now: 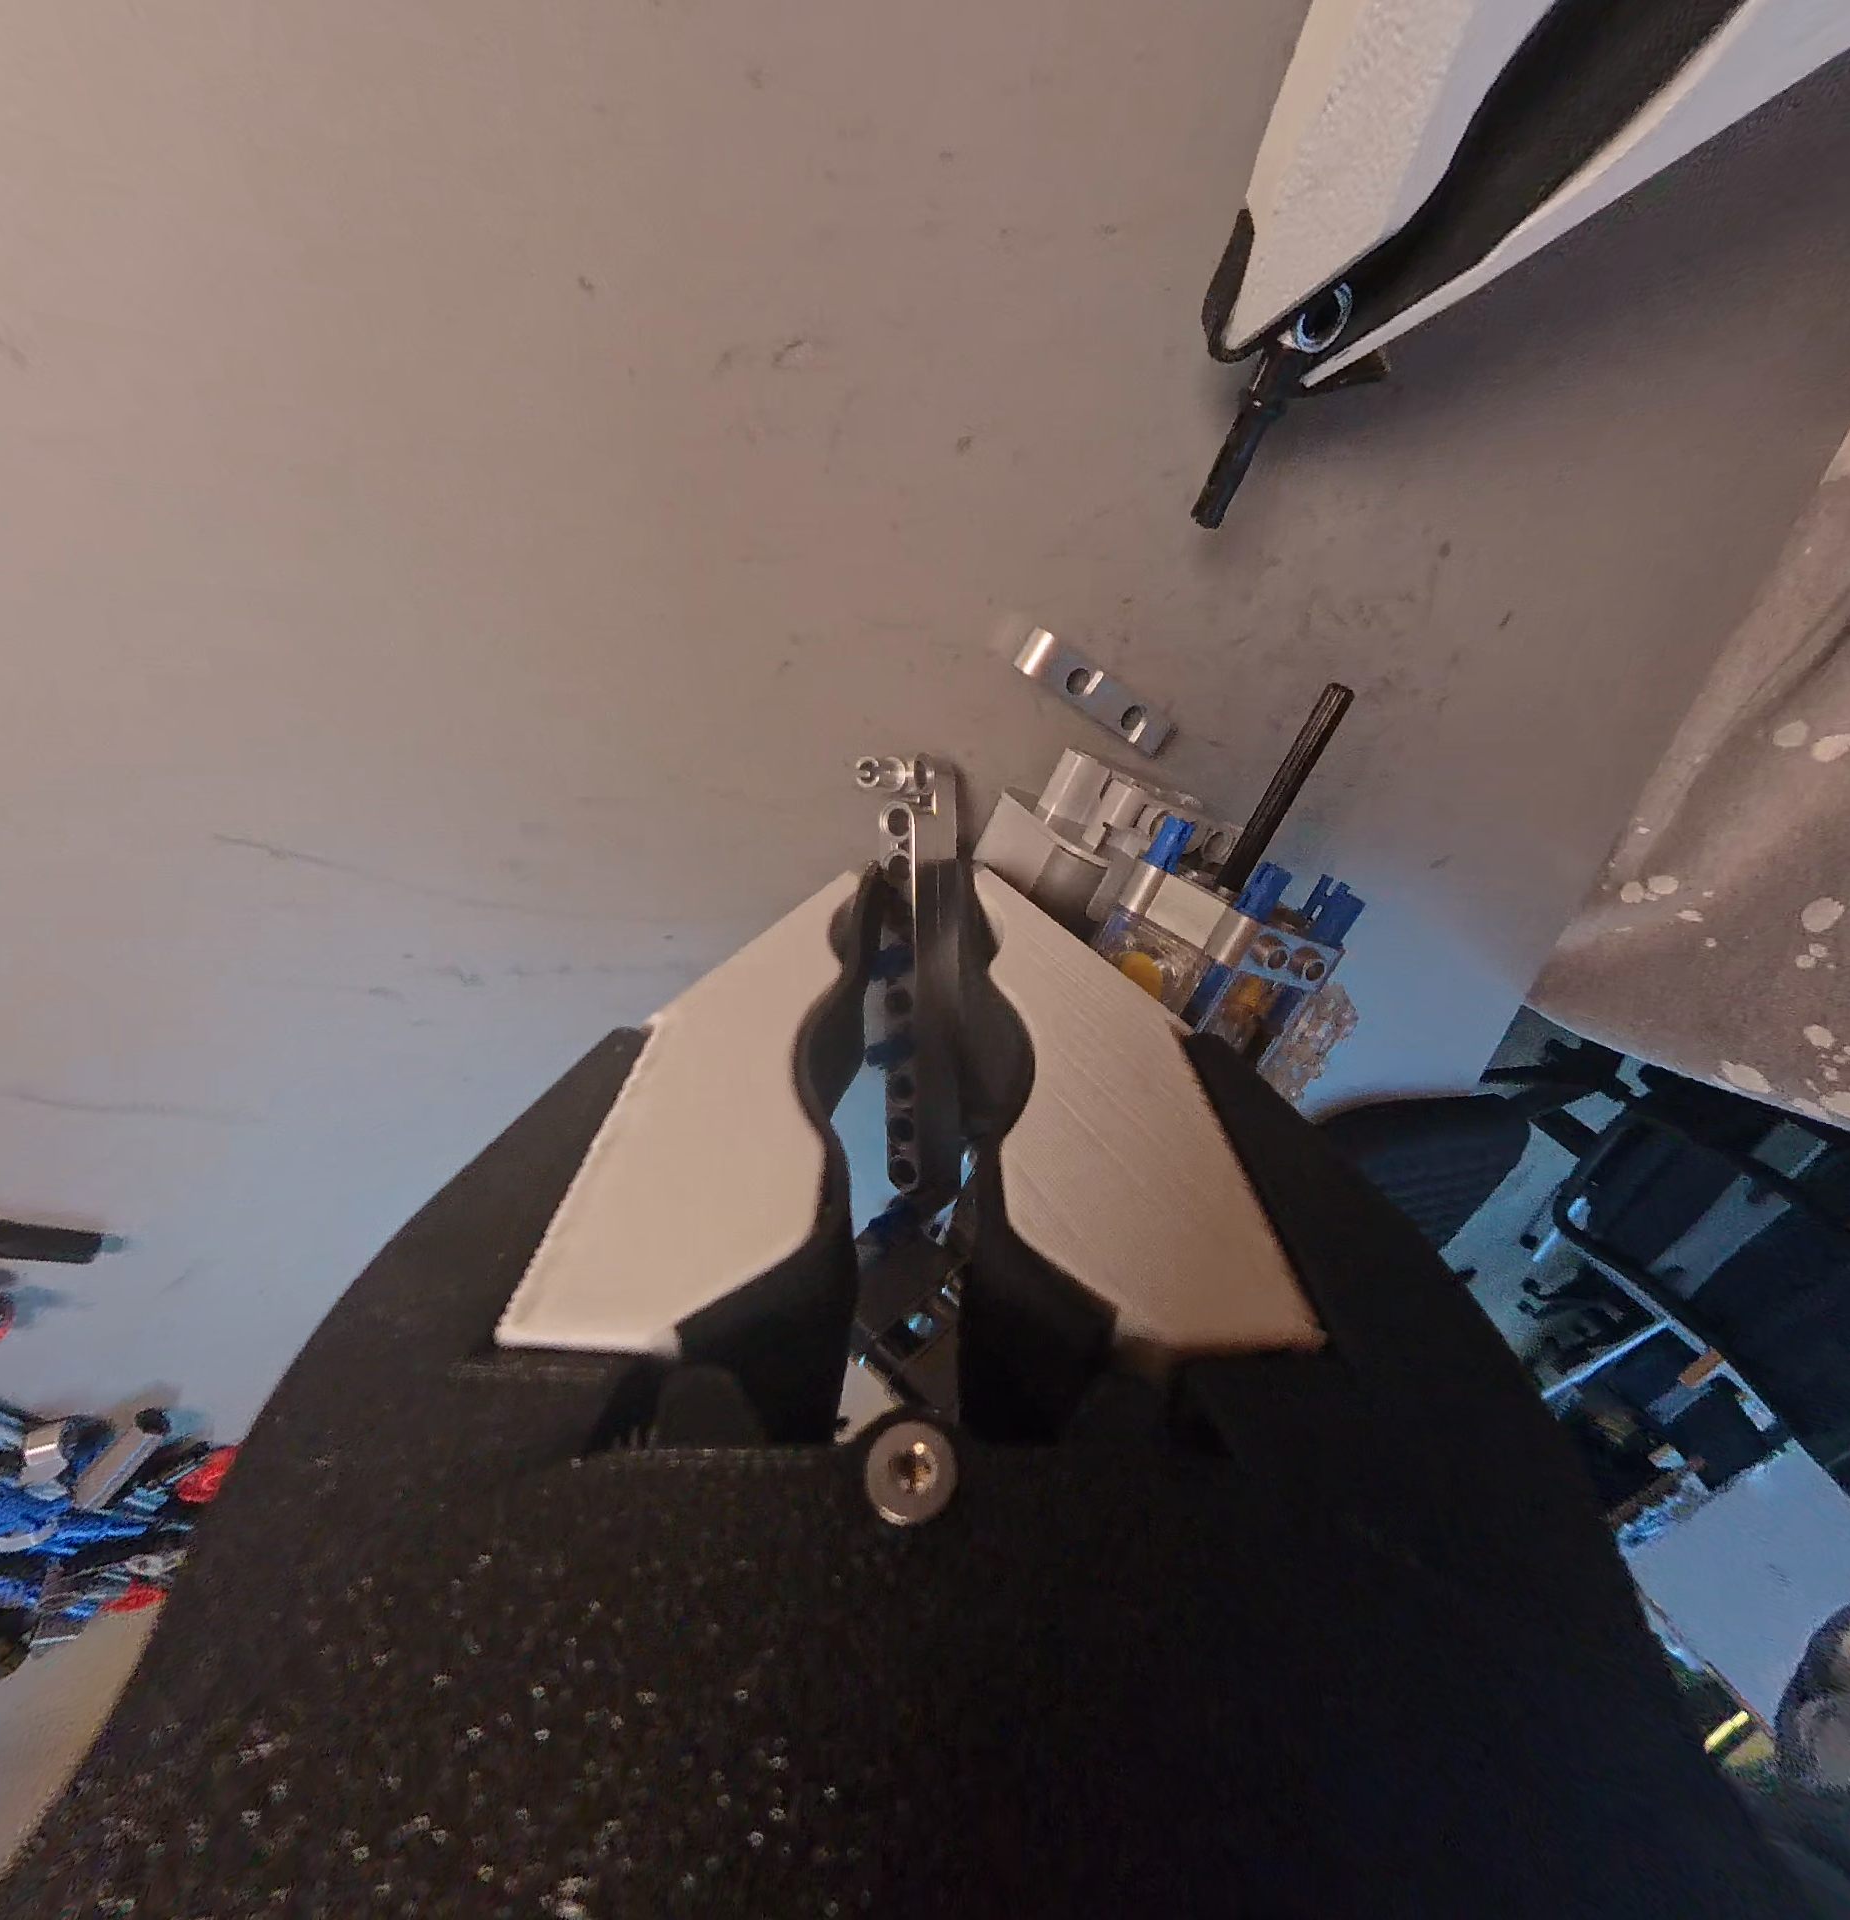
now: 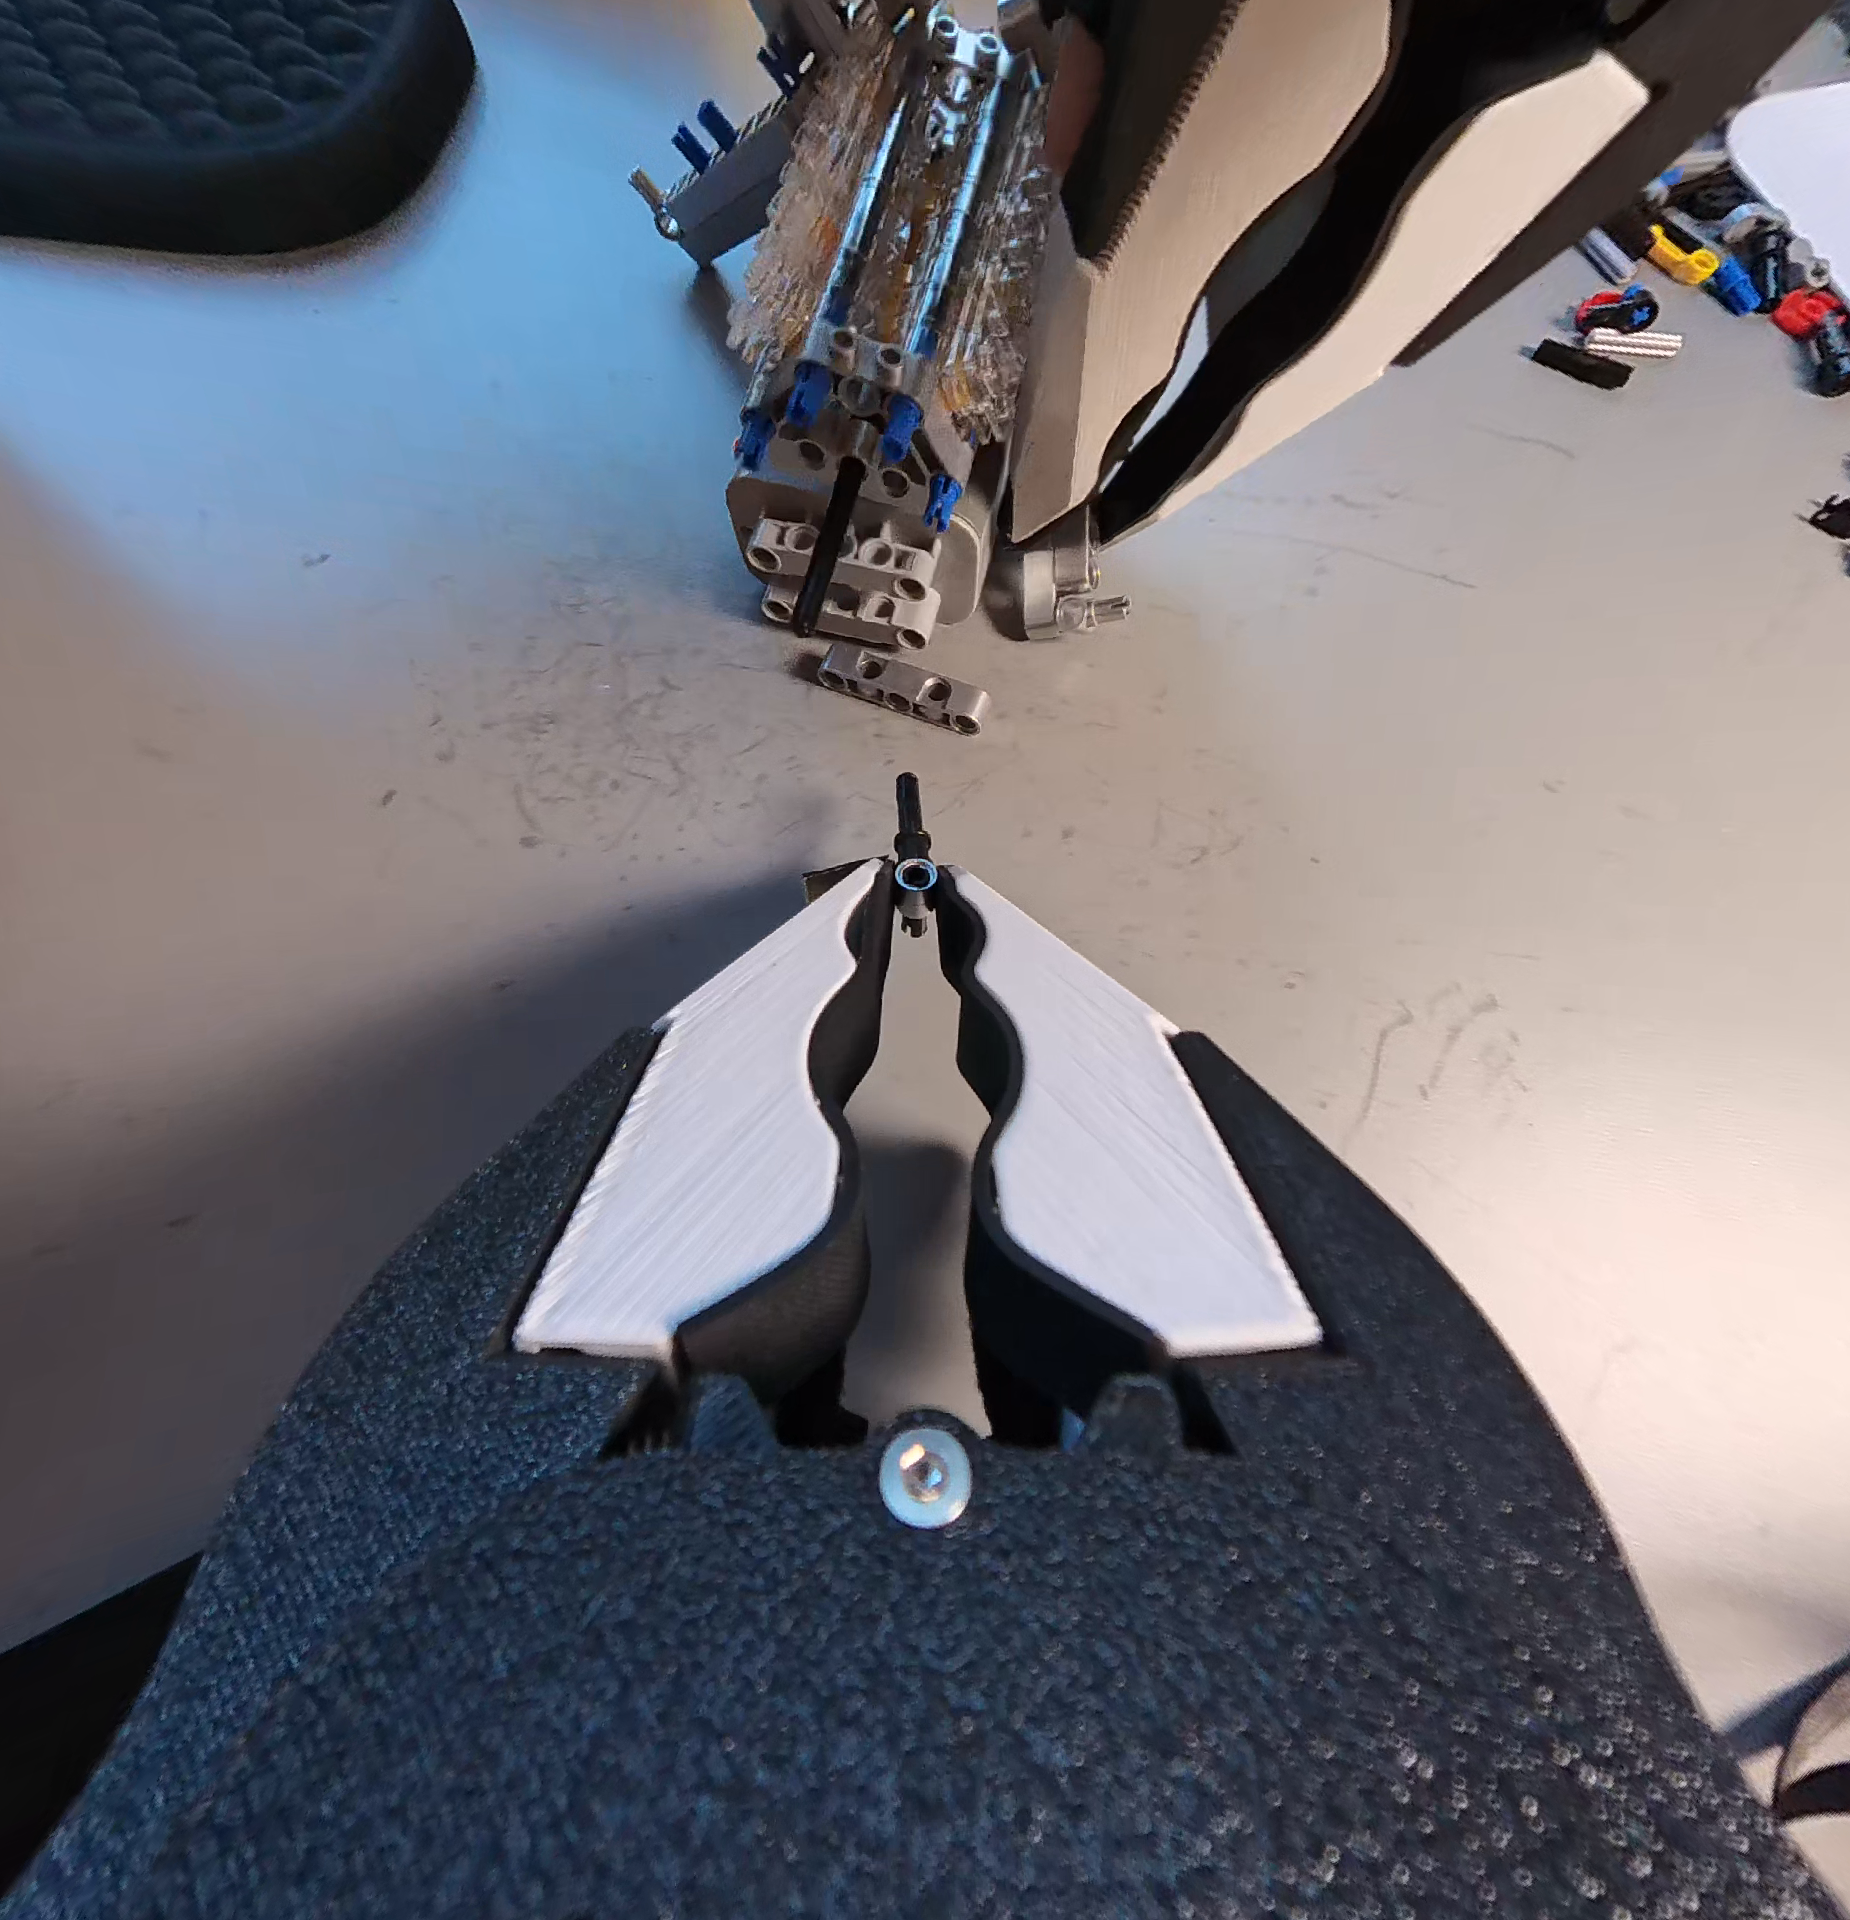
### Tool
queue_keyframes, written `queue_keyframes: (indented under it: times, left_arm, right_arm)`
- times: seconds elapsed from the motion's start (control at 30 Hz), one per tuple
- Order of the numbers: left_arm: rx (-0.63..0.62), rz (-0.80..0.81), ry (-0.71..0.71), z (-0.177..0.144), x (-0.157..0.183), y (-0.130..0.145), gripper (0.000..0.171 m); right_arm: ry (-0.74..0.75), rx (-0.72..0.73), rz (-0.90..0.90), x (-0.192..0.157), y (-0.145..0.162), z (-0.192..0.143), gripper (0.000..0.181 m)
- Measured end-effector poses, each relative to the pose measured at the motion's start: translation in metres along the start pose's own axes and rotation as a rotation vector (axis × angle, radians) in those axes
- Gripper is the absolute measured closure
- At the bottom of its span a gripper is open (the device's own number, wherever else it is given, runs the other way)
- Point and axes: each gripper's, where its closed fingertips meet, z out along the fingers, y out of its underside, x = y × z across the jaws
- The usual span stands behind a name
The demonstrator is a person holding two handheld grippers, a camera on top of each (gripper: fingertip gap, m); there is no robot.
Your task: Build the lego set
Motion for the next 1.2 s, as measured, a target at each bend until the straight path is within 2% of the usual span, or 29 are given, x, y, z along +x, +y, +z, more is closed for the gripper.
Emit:
queue_keyframes:
  times: [0.33,0.63,0.87,1.03,1.1,1.2]
  left_arm:
    - [0.127,-0.064,-0.214,-0.016,-0.009,0.001,0.161]
    - [0.151,-0.168,-0.29,-0.016,-0.038,0.007,0.158]
    - [0.073,-0.272,-0.393,-0.024,-0.057,0.018,0.157]
    - [-0.108,-0.273,-0.492,-0.025,-0.072,0.04,0.154]
    - [-0.111,-0.267,-0.493,-0.025,-0.073,0.04,0.153]
    - [-0.052,-0.24,-0.543,-0.037,-0.078,0.036,0.149]
  right_arm:
    - [0.021,0.001,0.014,0.004,0.0,0.0,0.175]
    - [0.023,0.003,0.015,0.005,0.0,-0.001,0.175]
    - [0.02,-0.012,0.007,0.003,0.002,0.001,0.175]
    - [0.024,-0.011,0.006,0.003,0.002,0.001,0.175]
    - [0.027,-0.003,0.005,0.003,0.001,0.0,0.175]
    - [0.027,0.001,0.012,0.003,0.001,-0.001,0.175]
